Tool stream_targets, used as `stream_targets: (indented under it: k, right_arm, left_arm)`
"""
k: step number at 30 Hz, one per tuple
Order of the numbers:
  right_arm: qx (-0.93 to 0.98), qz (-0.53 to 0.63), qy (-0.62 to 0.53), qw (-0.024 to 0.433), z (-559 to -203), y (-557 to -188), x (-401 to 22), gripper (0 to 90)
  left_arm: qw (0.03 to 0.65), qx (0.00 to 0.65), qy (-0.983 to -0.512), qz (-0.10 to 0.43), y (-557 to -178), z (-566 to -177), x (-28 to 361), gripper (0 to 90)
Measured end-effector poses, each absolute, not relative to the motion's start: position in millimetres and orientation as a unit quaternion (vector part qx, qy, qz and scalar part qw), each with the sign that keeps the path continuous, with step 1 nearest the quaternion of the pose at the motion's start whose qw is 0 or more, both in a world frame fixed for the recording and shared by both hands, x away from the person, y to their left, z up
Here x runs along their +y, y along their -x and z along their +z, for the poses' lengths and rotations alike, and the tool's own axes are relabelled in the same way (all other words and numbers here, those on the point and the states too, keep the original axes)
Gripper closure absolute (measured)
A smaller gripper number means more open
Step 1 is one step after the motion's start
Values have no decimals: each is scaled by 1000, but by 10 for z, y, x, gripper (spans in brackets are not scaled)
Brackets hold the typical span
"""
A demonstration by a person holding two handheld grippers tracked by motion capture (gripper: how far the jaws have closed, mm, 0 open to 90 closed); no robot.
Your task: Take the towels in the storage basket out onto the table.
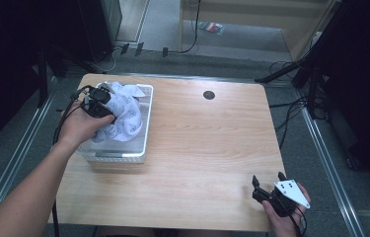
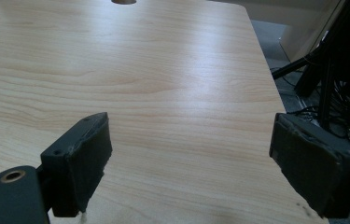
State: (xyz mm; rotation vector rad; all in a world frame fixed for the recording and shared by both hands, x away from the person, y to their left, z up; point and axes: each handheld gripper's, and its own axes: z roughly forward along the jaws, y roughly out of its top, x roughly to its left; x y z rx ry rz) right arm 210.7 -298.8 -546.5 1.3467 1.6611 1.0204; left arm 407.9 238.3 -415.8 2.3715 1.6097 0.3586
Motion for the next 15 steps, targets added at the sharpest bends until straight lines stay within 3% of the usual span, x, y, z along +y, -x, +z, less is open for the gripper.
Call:
stream_targets:
  k: [15]
  right_arm:
    - [649, 401, -526, 376, -5465, -2103, -2989, 129]
  left_arm:
    - [145, 541, -815, 149, -4037, -3676, 2274, 607]
